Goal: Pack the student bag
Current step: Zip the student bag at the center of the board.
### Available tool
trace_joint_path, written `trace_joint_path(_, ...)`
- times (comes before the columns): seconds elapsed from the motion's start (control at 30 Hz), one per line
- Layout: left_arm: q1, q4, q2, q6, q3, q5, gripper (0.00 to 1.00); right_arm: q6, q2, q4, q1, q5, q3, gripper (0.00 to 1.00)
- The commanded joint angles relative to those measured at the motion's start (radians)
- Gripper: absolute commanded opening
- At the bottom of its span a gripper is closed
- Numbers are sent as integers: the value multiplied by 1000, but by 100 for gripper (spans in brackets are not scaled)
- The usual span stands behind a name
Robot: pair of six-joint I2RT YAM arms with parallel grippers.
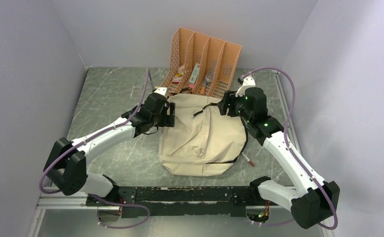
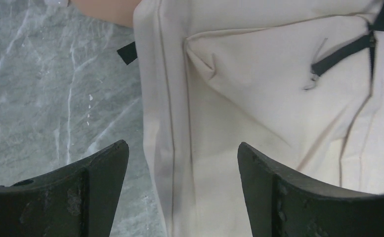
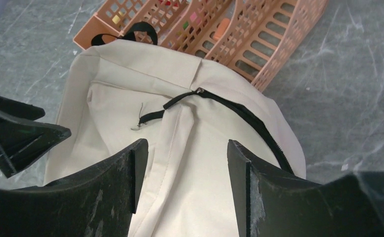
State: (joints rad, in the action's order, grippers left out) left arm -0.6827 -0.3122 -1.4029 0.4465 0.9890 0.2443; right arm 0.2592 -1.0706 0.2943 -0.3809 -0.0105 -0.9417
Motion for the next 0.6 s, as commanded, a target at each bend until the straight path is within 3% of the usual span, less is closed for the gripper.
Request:
trace_joint_path(0.0,31,10,-36,11,-5,-25,84,-98,26,-105,2,-39,19,63)
trace_joint_path(0.2,57,36,-105,-12,8,-84,72,-161,-10,-117,2,-82,17,62)
trace_joint_path(0.4,93,58,-145,-38,13,-172,50,-181,-30,-131,2,-137,4,60)
trace_joint_path(0.47,100,57,-151,-53,18,-192,37,-179,-42,-135,2,-145,10,59)
trace_joint_path(0.57,110,40,-157,-78,44,-206,9,-192,-107,-60,1,-170,-38,61)
